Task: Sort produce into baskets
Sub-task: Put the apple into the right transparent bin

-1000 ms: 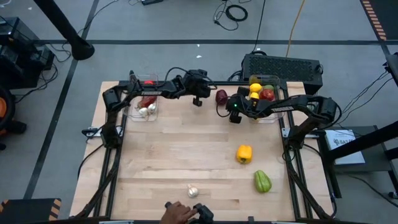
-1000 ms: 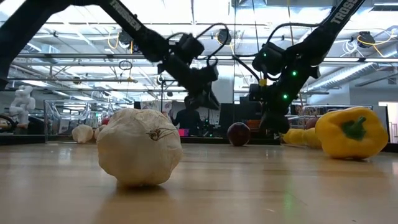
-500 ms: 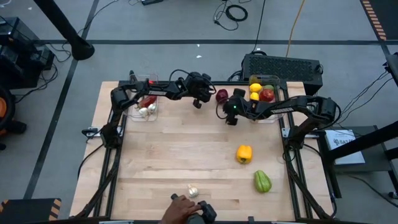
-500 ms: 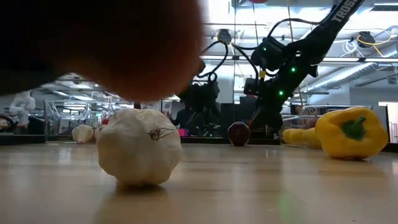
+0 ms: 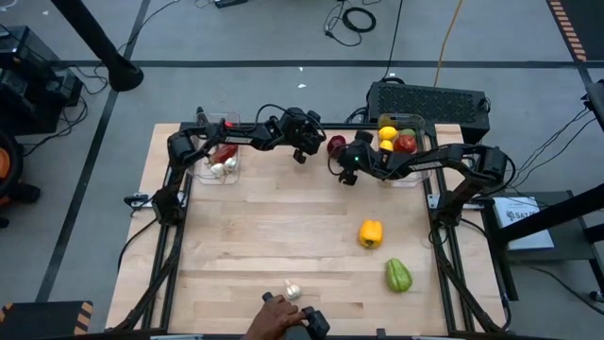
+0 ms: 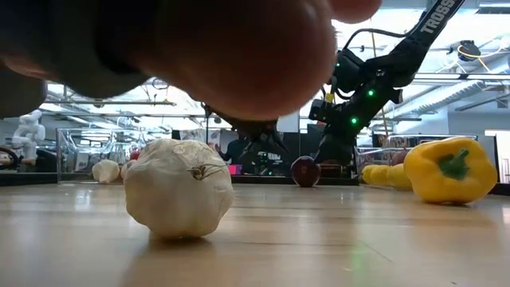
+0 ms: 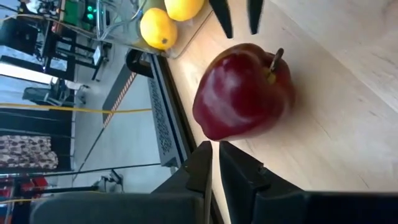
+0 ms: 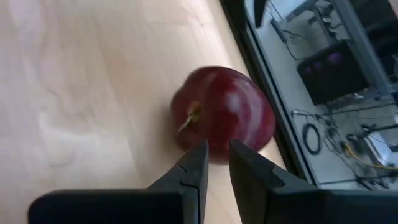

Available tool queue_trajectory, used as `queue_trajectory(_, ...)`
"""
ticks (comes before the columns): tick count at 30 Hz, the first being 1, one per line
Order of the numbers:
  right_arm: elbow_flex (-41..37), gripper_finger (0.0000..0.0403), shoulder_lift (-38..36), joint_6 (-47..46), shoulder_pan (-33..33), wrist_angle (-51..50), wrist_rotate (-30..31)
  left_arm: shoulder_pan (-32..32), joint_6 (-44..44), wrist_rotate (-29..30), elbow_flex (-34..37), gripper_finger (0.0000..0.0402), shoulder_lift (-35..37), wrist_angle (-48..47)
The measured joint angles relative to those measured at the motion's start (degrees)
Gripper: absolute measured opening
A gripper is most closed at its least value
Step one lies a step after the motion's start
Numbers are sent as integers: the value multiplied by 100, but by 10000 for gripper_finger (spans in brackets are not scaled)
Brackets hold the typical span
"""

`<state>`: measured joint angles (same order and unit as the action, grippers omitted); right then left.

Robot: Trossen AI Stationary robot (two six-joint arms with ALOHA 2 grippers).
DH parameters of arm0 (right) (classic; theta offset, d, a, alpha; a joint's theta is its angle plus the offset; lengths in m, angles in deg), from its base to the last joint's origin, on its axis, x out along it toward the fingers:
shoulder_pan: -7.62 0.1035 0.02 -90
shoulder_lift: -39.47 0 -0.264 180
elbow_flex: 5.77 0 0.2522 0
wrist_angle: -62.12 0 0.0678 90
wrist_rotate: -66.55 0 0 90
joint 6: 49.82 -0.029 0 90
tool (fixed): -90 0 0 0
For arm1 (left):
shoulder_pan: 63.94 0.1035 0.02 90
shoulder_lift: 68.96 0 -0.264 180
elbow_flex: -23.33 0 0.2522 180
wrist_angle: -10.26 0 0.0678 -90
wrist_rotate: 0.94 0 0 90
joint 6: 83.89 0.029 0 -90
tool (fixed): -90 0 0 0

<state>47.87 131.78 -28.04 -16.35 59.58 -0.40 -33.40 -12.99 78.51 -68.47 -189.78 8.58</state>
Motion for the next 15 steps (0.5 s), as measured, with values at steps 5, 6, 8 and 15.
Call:
queue_trajectory(5, 0, 41, -8, -18, -4, 78, 94, -5, 1, -25, 0, 31, 0, -7)
queue_trajectory(6, 0, 38, -47, -39, 4, 70, 92, -19, 0, -63, 0, 31, 0, -21)
queue_trajectory(8, 80, 33, -155, -162, 64, -58, 107, -35, 2, -127, 0, 31, 0, -65)
queue_trajectory(15, 1115, 6, -321, -873, -319, -1242, -159, -154, -619, 577, 4, 31, 194, -240)
